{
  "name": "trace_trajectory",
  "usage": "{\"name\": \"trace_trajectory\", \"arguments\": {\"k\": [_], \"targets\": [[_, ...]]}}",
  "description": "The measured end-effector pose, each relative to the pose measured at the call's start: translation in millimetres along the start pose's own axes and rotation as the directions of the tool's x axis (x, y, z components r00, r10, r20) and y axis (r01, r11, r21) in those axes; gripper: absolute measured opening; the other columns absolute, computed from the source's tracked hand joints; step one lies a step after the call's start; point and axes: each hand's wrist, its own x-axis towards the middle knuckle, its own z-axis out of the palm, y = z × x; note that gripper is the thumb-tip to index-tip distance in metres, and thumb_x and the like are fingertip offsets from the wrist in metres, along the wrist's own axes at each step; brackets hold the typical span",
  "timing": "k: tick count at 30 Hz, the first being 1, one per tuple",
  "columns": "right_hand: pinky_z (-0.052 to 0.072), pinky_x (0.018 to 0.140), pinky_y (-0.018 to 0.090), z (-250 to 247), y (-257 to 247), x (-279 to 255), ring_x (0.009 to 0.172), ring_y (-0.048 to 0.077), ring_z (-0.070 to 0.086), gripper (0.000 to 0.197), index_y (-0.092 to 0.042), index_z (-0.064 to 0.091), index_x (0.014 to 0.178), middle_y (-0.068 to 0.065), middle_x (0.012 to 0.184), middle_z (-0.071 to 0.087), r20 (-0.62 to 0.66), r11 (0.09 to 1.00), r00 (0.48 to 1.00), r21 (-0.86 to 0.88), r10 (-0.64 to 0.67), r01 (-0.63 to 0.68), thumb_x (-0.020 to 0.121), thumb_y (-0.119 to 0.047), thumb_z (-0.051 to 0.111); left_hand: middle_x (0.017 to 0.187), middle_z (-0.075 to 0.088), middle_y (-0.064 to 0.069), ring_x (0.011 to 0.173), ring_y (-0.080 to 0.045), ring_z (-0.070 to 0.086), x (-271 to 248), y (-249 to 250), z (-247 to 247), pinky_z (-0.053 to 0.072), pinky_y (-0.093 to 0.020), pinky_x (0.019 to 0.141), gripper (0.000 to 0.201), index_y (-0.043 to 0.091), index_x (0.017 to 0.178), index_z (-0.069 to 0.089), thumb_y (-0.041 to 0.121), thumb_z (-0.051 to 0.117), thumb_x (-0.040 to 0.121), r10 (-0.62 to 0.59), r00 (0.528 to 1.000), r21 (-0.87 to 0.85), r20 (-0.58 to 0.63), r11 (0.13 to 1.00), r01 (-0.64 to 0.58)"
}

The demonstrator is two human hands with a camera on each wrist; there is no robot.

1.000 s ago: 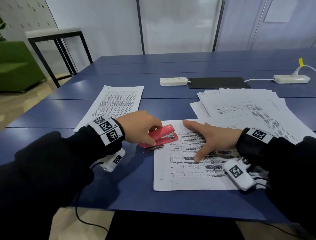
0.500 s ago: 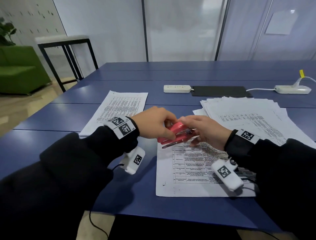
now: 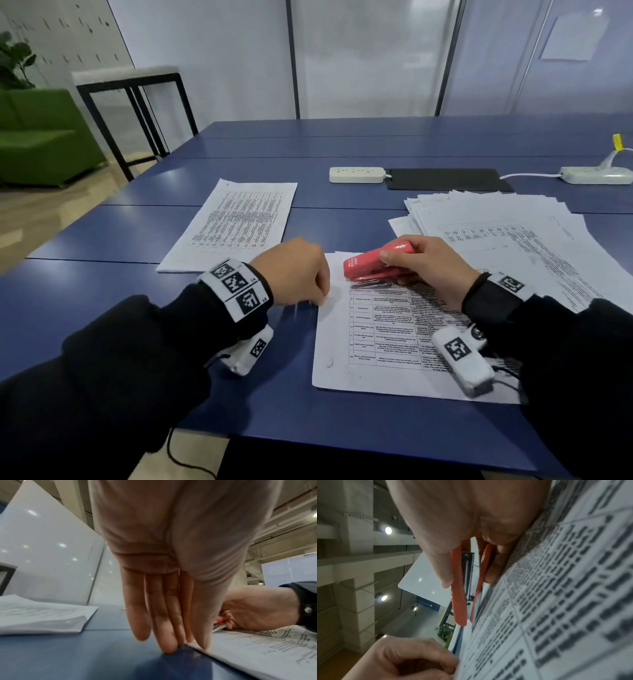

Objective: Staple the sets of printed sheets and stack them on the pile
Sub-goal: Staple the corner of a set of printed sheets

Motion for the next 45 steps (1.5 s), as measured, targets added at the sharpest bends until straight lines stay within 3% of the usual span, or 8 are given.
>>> {"name": "trace_trajectory", "arguments": {"k": [6, 12, 17, 24, 29, 34, 39, 45], "targets": [[0.057, 0.071, 0.032, -3, 5, 2, 0.083, 0.027, 0.069, 0.028, -0.006, 0.077, 0.103, 0.018, 0.097, 0.075, 0.028, 0.999, 0.999, 0.044, -0.017, 0.015, 0.081, -0.023, 0.083, 0.057, 0.06, 0.01, 0.061, -0.004, 0.048, 3, 11, -1, 0.054, -0.03, 0.069, 0.012, 0.02, 0.07, 0.073, 0.019, 0.073, 0.081, 0.068, 0.998, 0.178, -0.005, 0.982, -0.066], [0.058, 0.069, 0.03, -5, 7, 3, 0.082, 0.025, 0.07, 0.039, -0.008, 0.077, 0.102, 0.013, 0.093, 0.075, 0.041, 0.997, 0.998, 0.059, -0.045, 0.043, 0.071, -0.031, 0.085, 0.062, 0.046, 0.008, 0.085, -0.027, 0.062, 4, 27, -3, 0.05, -0.031, 0.068, 0.015, 0.027, 0.072, 0.061, 0.017, 0.065, 0.083, 0.11, 0.994, 0.335, 0.028, 0.935, -0.113], [0.058, 0.067, 0.028, -5, 8, 2, 0.082, 0.025, 0.07, 0.048, -0.01, 0.079, 0.099, 0.02, 0.097, 0.075, 0.054, 0.995, 0.996, 0.073, -0.075, 0.071, 0.062, -0.039, 0.088, 0.068, 0.039, 0.001, 0.059, -0.023, 0.048, 4, 38, -1, 0.048, -0.031, 0.062, 0.016, 0.02, 0.079, 0.055, 0.027, 0.069, 0.082, 0.124, 0.99, 0.437, 0.061, 0.889, -0.138], [0.058, 0.065, 0.025, -7, 9, 3, 0.078, 0.02, 0.072, 0.083, -0.014, 0.08, 0.094, 0.011, 0.092, 0.076, 0.094, 0.99, 0.99, 0.103, -0.108, 0.098, 0.032, -0.066, 0.098, 0.07, 0.061, 0.009, 0.076, -0.017, 0.057, -1, 13, 1, 0.051, -0.028, 0.069, 0.011, 0.022, 0.079, 0.067, 0.032, 0.07, 0.081, 0.079, 0.996, 0.219, 0.034, 0.972, -0.085], [0.058, 0.065, 0.027, -7, 10, 4, 0.081, 0.023, 0.071, 0.08, -0.017, 0.081, 0.091, 0.012, 0.093, 0.076, 0.097, 0.99, 0.99, 0.103, -0.105, 0.095, 0.03, -0.067, 0.097, 0.063, 0.065, 0.012, 0.062, -0.004, 0.059, -12, -2, 0, 0.053, -0.026, 0.065, 0.011, 0.022, 0.072, 0.067, 0.028, 0.074, 0.078, 0.053, 0.998, 0.026, -0.02, 0.998, -0.052], [0.058, 0.068, 0.029, -7, 9, 3, 0.082, 0.024, 0.071, 0.083, -0.016, 0.081, 0.093, 0.013, 0.095, 0.077, 0.096, 0.992, 0.991, 0.093, -0.097, 0.088, 0.031, -0.068, 0.097, 0.067, 0.073, 0.002, 0.062, -0.013, 0.069, -28, -8, -3, 0.051, -0.022, 0.062, 0.006, 0.022, 0.074, 0.069, 0.023, 0.073, 0.078, 0.042, 0.996, -0.158, -0.073, 0.986, -0.053], [0.057, 0.065, 0.027, -8, 9, 3, 0.078, 0.022, 0.07, 0.082, -0.015, 0.081, 0.093, 0.013, 0.092, 0.076, 0.1, 0.99, 0.989, 0.095, -0.113, 0.104, 0.032, -0.068, 0.097, 0.064, 0.07, 0.005, 0.056, -0.008, 0.067, -66, -12, -16, 0.047, -0.016, 0.061, 0.009, 0.02, 0.074, 0.07, 0.013, 0.071, 0.08, 0.012, 0.986, -0.279, -0.167, 0.958, -0.059], [0.059, 0.063, 0.022, -10, 11, 5, 0.07, 0.019, 0.068, 0.081, -0.017, 0.081, 0.093, 0.011, 0.09, 0.076, 0.132, 0.991, 0.986, 0.099, -0.103, 0.09, 0.031, -0.067, 0.098, 0.054, 0.066, 0.003, 0.05, -0.014, 0.065, -123, -39, -14, 0.048, -0.017, 0.057, 0.014, 0.018, 0.071, 0.069, 0.007, 0.07, 0.079, -0.121, 0.977, -0.37, -0.175, 0.928, 0.049]]}}
